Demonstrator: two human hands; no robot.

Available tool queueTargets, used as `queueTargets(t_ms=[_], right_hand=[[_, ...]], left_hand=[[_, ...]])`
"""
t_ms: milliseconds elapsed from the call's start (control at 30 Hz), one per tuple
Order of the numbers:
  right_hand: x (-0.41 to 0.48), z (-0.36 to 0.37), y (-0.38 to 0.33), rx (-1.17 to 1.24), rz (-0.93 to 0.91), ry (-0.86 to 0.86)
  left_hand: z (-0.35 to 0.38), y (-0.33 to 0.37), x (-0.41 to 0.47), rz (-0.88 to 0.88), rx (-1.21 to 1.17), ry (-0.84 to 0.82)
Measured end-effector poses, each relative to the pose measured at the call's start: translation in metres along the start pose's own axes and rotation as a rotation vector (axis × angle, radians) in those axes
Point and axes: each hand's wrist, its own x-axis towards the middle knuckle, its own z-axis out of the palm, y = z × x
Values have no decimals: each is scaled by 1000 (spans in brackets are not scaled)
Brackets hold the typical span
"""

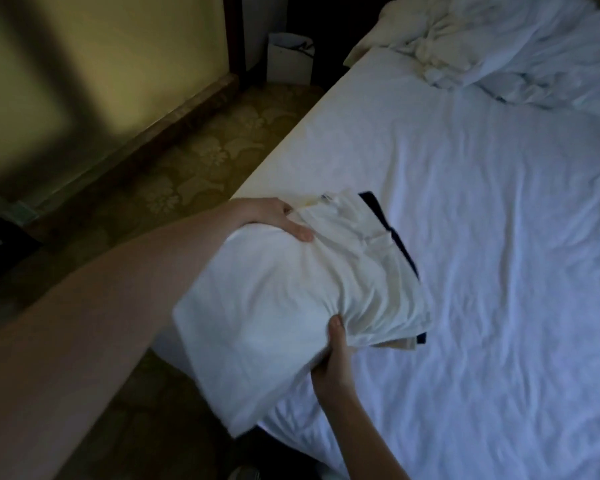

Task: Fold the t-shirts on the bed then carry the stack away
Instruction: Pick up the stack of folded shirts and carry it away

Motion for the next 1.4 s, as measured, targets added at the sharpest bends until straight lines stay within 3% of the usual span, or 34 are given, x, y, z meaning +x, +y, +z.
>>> queueTargets(t_ms=[167,267,367,433,533,567,600,667,833,900,1100,1400], right_hand=[[-15,3,-20,-270,191,79],[-13,1,-54,-410,51,305],[-15,6,-88,-623,-134,481],[-13,15,-105,-915,-229,436],[12,32,-129,-1253,-253,310],[24,35,-133,-1315,-202,301],[35,35,-137,-1354,-136,302],[55,30,-145,-1385,-18,312],[98,10,-153,-1297,175,44],[128,-6,-150,-1247,171,-66],[129,26,-162,-1032,216,-311],[161,8,-153,-855,295,-217]], left_hand=[[22,-24,3,38,217,192],[6,-32,-28,96,393,424],[29,-50,-82,220,4,838],[69,-69,-112,54,-300,995],[121,-105,-128,-508,-699,702],[131,-115,-126,-604,-908,601],[134,-120,-124,-608,-1103,521],[132,-124,-114,-430,-1257,359],[110,-128,-86,-181,-1188,329],[101,-127,-77,-104,-1198,335],[85,-127,-52,-162,-1340,265],[79,-125,-31,-203,-1446,337]])
